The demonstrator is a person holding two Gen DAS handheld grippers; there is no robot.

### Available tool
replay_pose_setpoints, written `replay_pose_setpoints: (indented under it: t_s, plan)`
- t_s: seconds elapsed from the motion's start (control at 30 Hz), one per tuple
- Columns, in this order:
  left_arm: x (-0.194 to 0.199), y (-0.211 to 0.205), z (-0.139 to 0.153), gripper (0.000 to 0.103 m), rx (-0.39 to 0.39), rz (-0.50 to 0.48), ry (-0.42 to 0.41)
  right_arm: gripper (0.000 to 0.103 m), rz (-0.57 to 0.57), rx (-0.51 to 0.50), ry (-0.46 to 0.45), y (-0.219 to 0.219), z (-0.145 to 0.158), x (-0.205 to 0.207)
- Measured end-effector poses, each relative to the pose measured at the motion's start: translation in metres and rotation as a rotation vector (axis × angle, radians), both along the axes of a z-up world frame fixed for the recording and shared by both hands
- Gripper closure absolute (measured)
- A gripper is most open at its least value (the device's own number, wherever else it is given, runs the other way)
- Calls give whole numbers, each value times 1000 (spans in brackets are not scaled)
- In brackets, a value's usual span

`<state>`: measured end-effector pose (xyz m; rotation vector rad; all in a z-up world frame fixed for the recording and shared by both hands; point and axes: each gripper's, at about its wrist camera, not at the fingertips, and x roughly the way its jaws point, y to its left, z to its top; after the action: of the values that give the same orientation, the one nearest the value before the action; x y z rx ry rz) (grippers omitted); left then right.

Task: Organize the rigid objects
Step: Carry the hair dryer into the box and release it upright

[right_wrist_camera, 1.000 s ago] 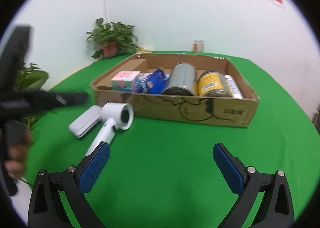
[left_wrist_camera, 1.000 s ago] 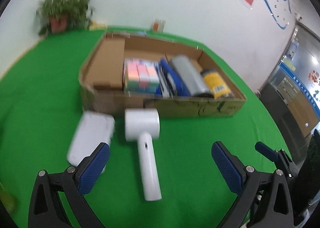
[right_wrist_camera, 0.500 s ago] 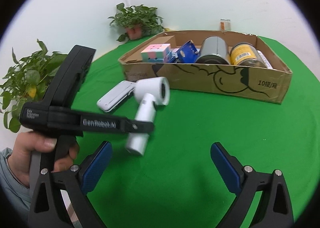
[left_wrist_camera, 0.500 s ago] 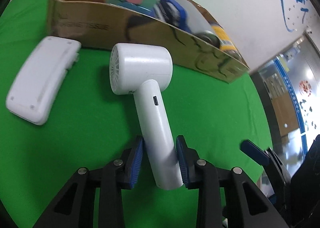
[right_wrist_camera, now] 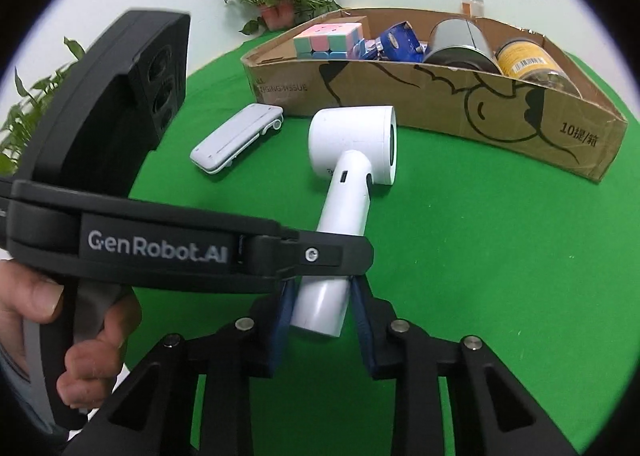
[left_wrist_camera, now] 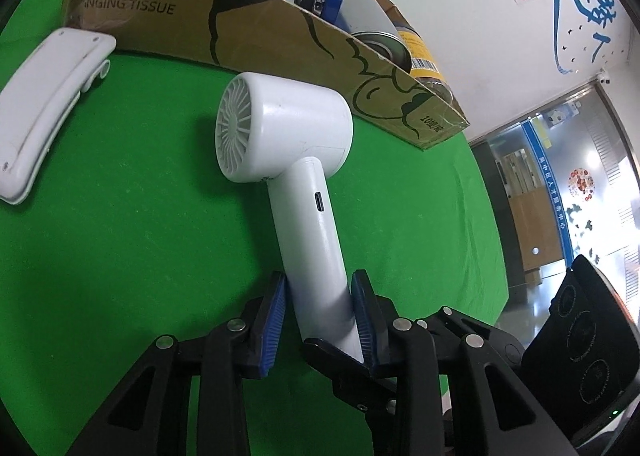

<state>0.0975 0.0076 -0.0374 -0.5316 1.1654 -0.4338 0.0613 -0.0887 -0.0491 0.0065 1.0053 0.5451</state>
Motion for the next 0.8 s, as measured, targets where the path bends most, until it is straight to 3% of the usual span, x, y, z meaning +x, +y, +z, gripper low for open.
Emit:
replay_pose_setpoints:
  t_s: [0.13,0.3,0.43,0.57,0.8]
  plan:
    - [-2,-1,15,73,12,14,-50,75,-18,39,-8,-1,2,1]
    - [-1,6,61,74,26,17,-159,75,-40,66,-134,0,31,2]
    - [22,4,103,74,45,-3,-257,75,-54,64,-238,-1,60,19]
    - [70,2,127,74,66,-26,-292,75,-74,60,-278,-8,81,64]
    - [174,-11,129,74,89,-44,-242,75,-118,77,-210,-21,83,144]
